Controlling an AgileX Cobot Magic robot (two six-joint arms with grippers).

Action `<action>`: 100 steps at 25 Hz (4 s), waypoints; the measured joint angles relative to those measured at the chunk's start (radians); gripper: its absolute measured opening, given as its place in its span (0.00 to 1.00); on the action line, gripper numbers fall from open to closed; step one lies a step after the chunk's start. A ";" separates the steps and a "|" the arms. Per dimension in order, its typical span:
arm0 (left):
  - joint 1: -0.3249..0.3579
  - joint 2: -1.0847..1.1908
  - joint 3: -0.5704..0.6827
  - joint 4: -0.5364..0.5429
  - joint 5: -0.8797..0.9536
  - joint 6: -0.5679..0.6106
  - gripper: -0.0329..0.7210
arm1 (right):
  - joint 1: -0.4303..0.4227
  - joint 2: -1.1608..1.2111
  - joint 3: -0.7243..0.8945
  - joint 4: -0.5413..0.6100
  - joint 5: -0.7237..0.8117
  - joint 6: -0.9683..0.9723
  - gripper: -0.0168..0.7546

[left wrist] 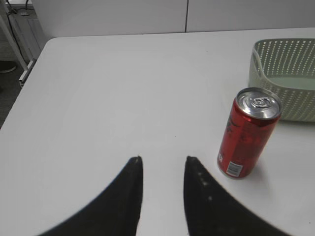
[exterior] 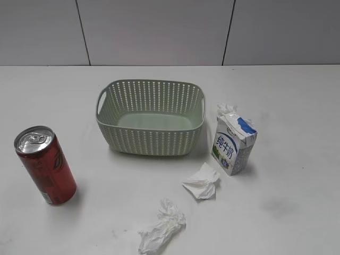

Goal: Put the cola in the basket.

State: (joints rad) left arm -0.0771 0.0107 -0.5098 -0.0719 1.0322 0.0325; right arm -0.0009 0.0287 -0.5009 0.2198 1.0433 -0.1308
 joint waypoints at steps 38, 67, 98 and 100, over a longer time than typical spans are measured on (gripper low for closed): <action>0.000 0.000 0.000 0.000 0.000 0.000 0.35 | 0.000 1.460 -0.820 -0.004 -0.053 -0.084 0.72; 0.000 0.000 0.000 0.000 0.000 0.000 0.35 | 0.665 1.858 -1.307 0.044 0.117 -0.256 0.79; 0.000 0.000 0.000 0.000 0.000 0.000 0.35 | 1.022 2.236 -1.547 0.098 -0.137 -0.393 0.80; 0.000 0.000 0.000 0.000 0.000 0.000 0.35 | 1.022 2.243 -1.547 0.070 -0.137 -0.385 0.80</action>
State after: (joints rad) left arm -0.0771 0.0107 -0.5098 -0.0719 1.0322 0.0325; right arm 1.0209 2.2712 -2.0478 0.2900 0.9064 -0.5160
